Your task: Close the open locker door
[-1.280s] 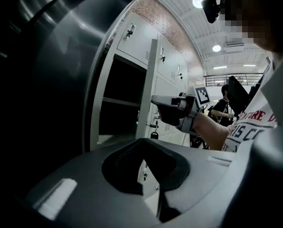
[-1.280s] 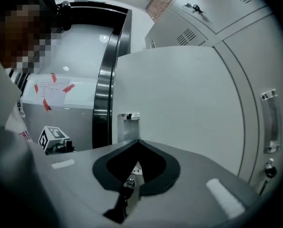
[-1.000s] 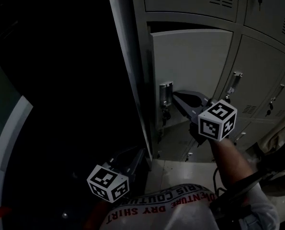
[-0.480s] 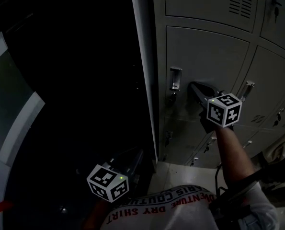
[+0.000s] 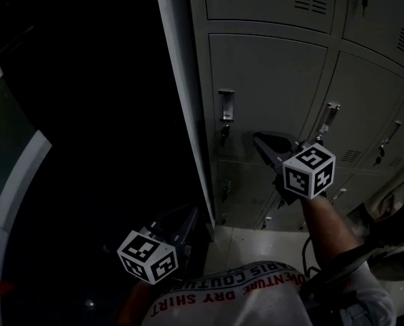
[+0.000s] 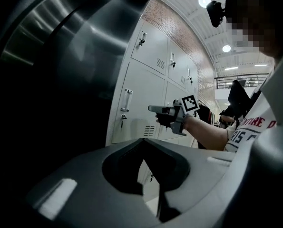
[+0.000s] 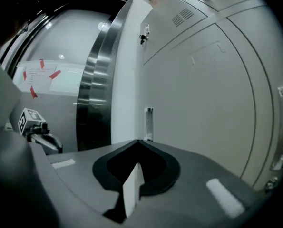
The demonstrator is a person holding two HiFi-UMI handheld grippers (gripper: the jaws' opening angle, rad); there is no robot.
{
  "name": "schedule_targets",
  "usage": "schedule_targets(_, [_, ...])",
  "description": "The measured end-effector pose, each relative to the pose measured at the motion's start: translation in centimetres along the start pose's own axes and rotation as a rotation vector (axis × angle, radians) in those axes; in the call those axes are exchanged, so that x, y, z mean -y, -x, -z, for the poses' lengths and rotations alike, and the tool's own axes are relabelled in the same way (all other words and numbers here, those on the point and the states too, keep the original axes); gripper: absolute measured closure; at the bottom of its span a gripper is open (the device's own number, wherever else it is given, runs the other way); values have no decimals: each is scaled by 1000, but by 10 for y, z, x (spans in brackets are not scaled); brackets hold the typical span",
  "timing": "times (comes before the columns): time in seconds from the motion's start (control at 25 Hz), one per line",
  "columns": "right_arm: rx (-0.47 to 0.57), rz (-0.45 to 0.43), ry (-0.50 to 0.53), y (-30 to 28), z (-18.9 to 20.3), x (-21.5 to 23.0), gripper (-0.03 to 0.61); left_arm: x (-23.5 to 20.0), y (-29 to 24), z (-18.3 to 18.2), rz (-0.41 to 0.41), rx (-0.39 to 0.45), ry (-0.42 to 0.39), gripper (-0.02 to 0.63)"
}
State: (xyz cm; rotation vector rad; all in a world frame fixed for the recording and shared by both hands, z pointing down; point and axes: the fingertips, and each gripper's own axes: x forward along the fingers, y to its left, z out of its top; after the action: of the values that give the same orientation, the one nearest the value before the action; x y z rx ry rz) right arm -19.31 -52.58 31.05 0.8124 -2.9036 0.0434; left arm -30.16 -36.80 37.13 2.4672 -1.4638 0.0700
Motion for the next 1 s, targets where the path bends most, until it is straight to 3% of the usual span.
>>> schedule_targets(0.16, [-75, -61, 53, 55, 27, -51, 581, 33, -5, 2, 50, -1, -13, 611])
schedule_targets(0.36, [-127, -92, 13, 142, 62, -103, 581, 96, 0, 14, 111, -8, -41, 611])
schedule_targets(0.64, [-105, -55, -155, 285, 99, -158, 581, 229, 32, 54, 198, -29, -71, 611])
schedule_targets(1.0, [-115, -8, -234, 466, 142, -229, 583, 406, 81, 119, 274, -75, -81, 611])
